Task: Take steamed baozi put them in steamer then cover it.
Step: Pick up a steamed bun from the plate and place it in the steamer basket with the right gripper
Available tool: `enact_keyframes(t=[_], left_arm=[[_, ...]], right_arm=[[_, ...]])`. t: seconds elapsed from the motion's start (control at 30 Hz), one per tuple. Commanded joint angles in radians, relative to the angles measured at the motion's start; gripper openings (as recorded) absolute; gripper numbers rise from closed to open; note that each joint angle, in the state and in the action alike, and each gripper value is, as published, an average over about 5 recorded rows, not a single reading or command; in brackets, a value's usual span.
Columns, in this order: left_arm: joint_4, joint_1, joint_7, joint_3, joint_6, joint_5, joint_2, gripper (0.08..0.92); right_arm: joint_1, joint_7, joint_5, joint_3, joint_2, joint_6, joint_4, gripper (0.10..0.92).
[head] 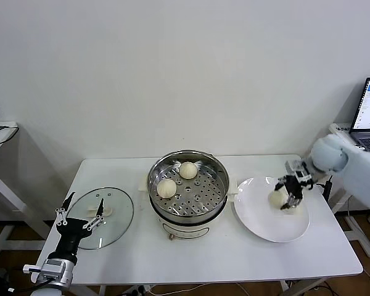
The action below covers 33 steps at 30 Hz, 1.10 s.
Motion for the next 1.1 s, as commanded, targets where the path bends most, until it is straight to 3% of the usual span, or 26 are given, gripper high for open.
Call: enact_keyframes(t=[0.03, 0.37, 0.87, 1.1], left_arm=[[-0.006, 0.0, -0.001, 0.002, 0.002, 0.001, 0.002, 0.823], [-0.004, -0.001, 0.002, -0.011, 0.003, -0.002, 0.005, 0.823], [0.022, -0.01, 0.009, -0.025, -0.002, -0.005, 0.005, 0.823], [0.036, -0.015, 0.013, -0.037, -0.003, -0.008, 0.006, 0.823]], right_arm=[[0.494, -0.035, 0.124, -0.271, 0.079, 0.13, 0.063, 0.708], [0.573, -0.028, 0.029, -0.378, 0.303, 0.447, 0.153, 0.704], [0.432, 0.16, -0.29, -0.417, 0.533, 0.694, 0.142, 0.704], [0.371, 0.227, -0.34, -0.418, 0.557, 0.759, 0.148, 0.706]])
